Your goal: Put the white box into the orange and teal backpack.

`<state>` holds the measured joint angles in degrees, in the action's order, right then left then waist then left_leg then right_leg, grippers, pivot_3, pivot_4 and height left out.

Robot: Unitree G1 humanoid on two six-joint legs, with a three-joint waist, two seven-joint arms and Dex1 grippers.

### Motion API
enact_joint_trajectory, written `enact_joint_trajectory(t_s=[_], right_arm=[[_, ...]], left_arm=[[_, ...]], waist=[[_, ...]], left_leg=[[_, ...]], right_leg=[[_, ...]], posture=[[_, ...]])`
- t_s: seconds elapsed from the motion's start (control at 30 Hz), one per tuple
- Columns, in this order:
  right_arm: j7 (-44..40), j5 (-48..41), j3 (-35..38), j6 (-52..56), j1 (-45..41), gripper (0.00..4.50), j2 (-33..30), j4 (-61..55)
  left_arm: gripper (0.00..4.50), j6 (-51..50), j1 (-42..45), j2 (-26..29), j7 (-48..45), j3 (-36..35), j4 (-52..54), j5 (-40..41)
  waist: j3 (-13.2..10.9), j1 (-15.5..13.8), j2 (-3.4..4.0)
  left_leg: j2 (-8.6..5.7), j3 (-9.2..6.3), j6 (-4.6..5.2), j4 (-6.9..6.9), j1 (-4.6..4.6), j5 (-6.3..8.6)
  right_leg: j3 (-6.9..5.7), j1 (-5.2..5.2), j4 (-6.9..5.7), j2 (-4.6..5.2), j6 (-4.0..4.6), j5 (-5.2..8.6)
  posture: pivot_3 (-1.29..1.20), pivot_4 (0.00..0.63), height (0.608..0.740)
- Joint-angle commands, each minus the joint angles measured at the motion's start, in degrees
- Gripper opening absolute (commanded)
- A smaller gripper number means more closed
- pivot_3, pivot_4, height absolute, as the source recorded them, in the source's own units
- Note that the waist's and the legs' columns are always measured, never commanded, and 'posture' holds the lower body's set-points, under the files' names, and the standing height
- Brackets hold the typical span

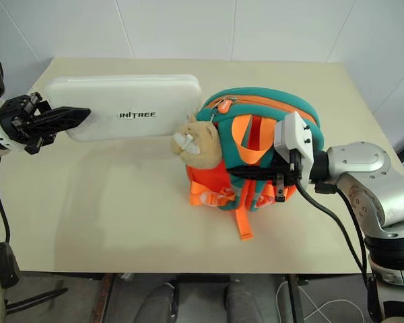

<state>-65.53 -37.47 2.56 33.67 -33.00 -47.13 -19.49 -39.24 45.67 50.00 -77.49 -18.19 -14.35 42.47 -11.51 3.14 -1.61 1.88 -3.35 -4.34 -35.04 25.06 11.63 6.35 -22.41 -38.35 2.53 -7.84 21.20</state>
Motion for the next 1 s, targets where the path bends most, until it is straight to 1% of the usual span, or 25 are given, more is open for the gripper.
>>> enact_joint_trajectory(t_s=[0.03, 0.23, 0.37, 0.5, 0.63, 0.7, 0.77, 0.83, 0.93, 1.0], right_arm=[[0.4, 0.4, 0.6, -1.3, -1.5, 0.0, 0.3, 0.1], [0.2, 1.0, 0.6, -1.4, -1.6, 0.0, 0.2, 0.6], [-0.1, 1.5, 0.3, -1.6, -1.8, 0.0, 0.2, 1.2], [-0.4, 2.2, 0.1, -1.7, -2.4, 0.0, 0.6, 1.8], [-0.4, 3.0, -0.5, -1.7, -3.0, 0.0, 0.9, 2.5], [-0.3, 3.3, -0.9, -1.7, -3.3, 0.0, 1.2, 2.8], [-0.1, 3.6, -1.5, -1.8, -3.7, 0.0, 1.7, 3.0], [-0.2, 3.9, -1.8, -2.0, -4.1, 0.0, 1.8, 3.6], [-0.1, 4.5, -2.6, -2.1, -4.9, 0.0, 2.6, 4.3], [-0.1, 4.7, -2.8, -2.1, -5.3, 0.0, 2.9, 4.4]], left_arm=[[1.28, 2.5, 2.3, 0.5, -3.8, 2.5, 0.0, -0.9], [1.28, 5.3, 6.2, 1.1, -9.2, 7.3, -2.0, -3.7], [1.28, 11.7, 9.3, 1.5, -12.7, 12.9, -4.8, -10.2], [1.28, 16.8, 13.5, 0.3, -10.6, 18.5, -7.7, -16.9], [1.28, 18.2, 17.2, -3.8, -6.7, 20.7, -10.6, -19.8], [1.27, 16.8, 19.4, -6.8, -2.0, 22.5, -12.0, -23.0], [1.27, 14.1, 20.7, -11.4, 3.5, 25.9, -11.7, -26.5], [1.26, 12.8, 21.1, -13.9, 5.3, 27.1, -11.5, -27.7], [1.26, 12.4, 22.5, -20.4, 9.4, 28.4, -14.9, -29.1], [1.26, 12.5, 23.2, -23.1, 10.7, 29.1, -16.7, -30.1]], waist=[[0.0, 0.0, 0.0], [0.0, -0.1, 0.0], [0.0, -0.1, 0.0], [0.0, -0.1, 0.0], [0.0, -0.2, 0.0], [0.0, -0.3, 0.0], [0.0, -0.5, 0.0], [0.0, -0.8, 0.0], [0.0, -1.0, 0.0], [0.0, -1.2, 0.0]], left_leg=[[0.0, 0.0, 0.0, 0.0, 0.0, 0.0], [-0.01, 0.0, 0.01, -0.03, 0.01, -0.01], [-0.01, 0.0, 0.01, -0.02, -0.01, -0.01], [-0.01, 0.0, 0.02, -0.04, 0.0, -0.01], [-0.02, 0.0, 0.03, -0.07, -0.01, -0.02], [-0.02, -0.01, 0.04, -0.08, -0.01, -0.02], [-0.03, -0.04, 0.05, -0.13, 0.0, -0.03], [-0.07, -0.09, 0.09, -0.17, -0.01, -0.05], [-0.09, -0.07, 0.1, -0.19, 0.0, -0.07], [-0.09, -0.08, 0.12, -0.2, -0.02, -0.09]], right_leg=[[0.0, 0.0, 0.0, -0.01, 0.0, 0.0], [0.0, 0.01, -0.02, -0.01, 0.0, 0.0], [0.0, 0.0, -0.02, -0.02, 0.0, 0.0], [0.0, 0.0, -0.05, -0.04, 0.0, 0.0], [0.01, 0.02, -0.06, -0.03, -0.01, 0.0], [0.01, 0.03, -0.1, -0.04, -0.01, -0.01], [0.0, 0.03, -0.15, -0.04, -0.03, -0.01], [0.01, 0.08, -0.14, -0.03, -0.1, -0.05], [0.05, 0.06, -0.15, -0.03, -0.16, -0.09], [0.04, 0.06, -0.2, -0.04, -0.16, -0.09]], posture=[[0.0, 0.15, 0.74], [0.0, 0.15, 0.74], [0.0, 0.15, 0.74], [0.0, 0.15, 0.74], [0.0, 0.15, 0.74], [0.0, 0.15, 0.74], [0.0, 0.15, 0.74], [0.0, 0.15, 0.74], [0.0, 0.15, 0.74], [0.0, 0.15, 0.74]])
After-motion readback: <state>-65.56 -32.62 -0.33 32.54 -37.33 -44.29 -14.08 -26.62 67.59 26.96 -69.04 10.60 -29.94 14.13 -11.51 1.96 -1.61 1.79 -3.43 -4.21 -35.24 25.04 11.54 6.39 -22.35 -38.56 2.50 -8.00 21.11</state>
